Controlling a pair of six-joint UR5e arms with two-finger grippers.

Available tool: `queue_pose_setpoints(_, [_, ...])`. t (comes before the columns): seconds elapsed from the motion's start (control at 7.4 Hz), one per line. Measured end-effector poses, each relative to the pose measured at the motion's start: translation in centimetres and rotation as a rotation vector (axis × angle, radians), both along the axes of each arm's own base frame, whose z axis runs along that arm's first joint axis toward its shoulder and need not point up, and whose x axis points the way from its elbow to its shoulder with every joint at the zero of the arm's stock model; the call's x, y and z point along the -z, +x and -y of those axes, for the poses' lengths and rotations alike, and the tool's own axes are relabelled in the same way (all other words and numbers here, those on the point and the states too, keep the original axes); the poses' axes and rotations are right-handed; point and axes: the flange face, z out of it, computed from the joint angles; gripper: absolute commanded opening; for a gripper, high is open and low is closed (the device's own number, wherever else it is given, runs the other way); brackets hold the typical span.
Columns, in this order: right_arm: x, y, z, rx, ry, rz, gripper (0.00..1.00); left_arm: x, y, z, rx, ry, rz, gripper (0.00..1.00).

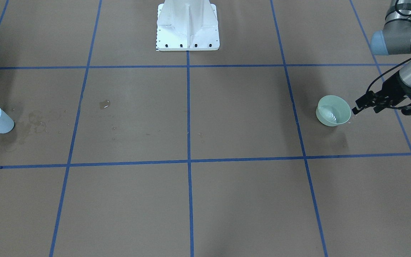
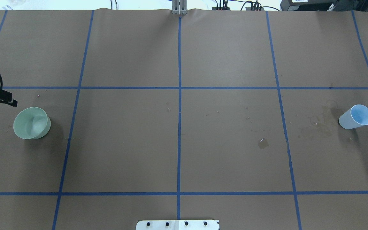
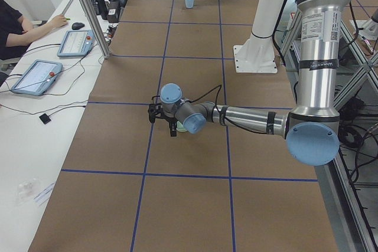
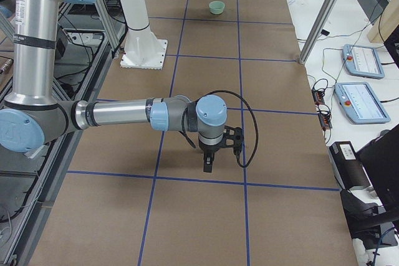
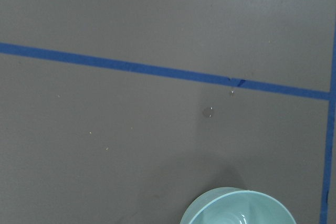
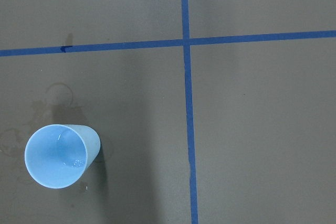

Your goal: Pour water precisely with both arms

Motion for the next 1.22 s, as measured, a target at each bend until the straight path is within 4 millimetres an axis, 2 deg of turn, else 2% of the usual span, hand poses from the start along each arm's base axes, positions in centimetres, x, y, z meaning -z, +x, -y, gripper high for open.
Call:
queue_pose_setpoints(0.27, [-0.1, 0.0, 0.0, 0.000, -0.001, 0.001, 0.99, -0.4, 2.4, -1.2, -0.038, -0.001, 0.012, 1.00])
queue_pose_setpoints(0.54, [-0.1, 0.0, 0.0, 0.000, -0.003, 0.000, 0.99, -1.0, 4.1, -2.2, -0.073, -0.010, 0.019, 0.85])
queue_pose_setpoints(0.68, [-0.2, 0.0, 0.0, 0.000, -0.003, 0.000, 0.99, -1.5, 4.4, -2.3, -0.079, -0.019, 0.026, 0.53])
queue_pose_setpoints(0.81, [-0.2, 0.0, 0.0, 0.000, -0.003, 0.000, 0.99, -2.0, 4.5, -2.4, -0.079, -0.029, 0.031, 0.29])
queue_pose_setpoints(0.95, [-0.2, 0.0, 0.0, 0.000, -0.003, 0.000, 0.99, -2.2, 4.6, -2.4, -0.073, -0.039, 0.035, 0.10])
queue_pose_setpoints(1.08, [-0.2, 0.0, 0.0, 0.000, -0.004, 0.000, 0.99, -2.5, 4.6, -2.4, -0.068, -0.049, 0.038, 0.00])
queue_pose_setpoints(1.22, [-0.2, 0.0, 0.0, 0.000, -0.004, 0.000, 0.99, -2.7, 4.6, -2.4, -0.065, -0.057, 0.040, 0.00])
